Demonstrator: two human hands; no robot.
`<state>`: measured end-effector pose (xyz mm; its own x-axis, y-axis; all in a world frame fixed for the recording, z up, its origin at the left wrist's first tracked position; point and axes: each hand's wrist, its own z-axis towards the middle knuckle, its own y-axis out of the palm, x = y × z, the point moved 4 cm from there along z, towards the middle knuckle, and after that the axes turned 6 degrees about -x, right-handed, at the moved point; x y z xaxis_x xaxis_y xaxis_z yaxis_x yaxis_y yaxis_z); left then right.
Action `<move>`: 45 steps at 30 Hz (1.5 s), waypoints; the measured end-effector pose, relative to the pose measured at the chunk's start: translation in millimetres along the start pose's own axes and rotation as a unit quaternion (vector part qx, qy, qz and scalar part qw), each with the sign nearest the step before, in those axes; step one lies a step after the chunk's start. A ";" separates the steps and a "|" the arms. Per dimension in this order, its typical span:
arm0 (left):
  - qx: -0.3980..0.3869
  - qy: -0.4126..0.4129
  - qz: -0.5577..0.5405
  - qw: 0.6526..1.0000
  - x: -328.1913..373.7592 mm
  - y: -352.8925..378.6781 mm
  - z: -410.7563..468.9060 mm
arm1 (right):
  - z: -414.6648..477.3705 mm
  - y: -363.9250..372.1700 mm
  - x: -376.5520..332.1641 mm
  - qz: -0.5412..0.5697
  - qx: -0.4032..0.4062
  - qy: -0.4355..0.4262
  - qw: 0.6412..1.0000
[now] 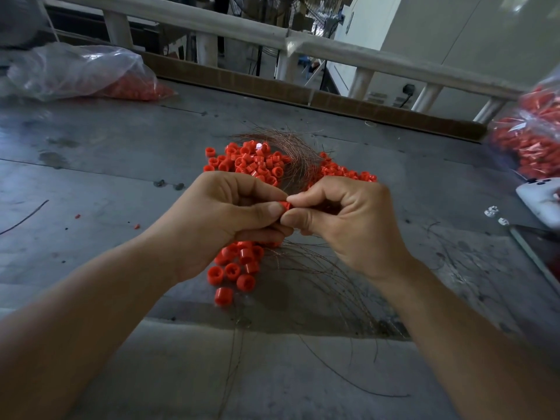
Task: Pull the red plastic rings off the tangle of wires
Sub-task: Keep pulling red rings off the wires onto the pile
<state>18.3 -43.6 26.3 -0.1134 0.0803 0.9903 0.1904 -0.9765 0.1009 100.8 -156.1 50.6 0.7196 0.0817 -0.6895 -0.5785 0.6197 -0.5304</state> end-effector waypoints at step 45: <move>-0.046 0.019 -0.008 0.999 6.3 4.6 -4.9 | -1.2 7.8 -9.7 -0.008 -0.101 0.018 0.995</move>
<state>13.7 -48.6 32.6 -0.1525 0.0907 0.9841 0.0970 -0.9896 0.1063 88.8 -153.0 52.5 0.7167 0.0433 -0.6960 -0.6358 0.4505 -0.6267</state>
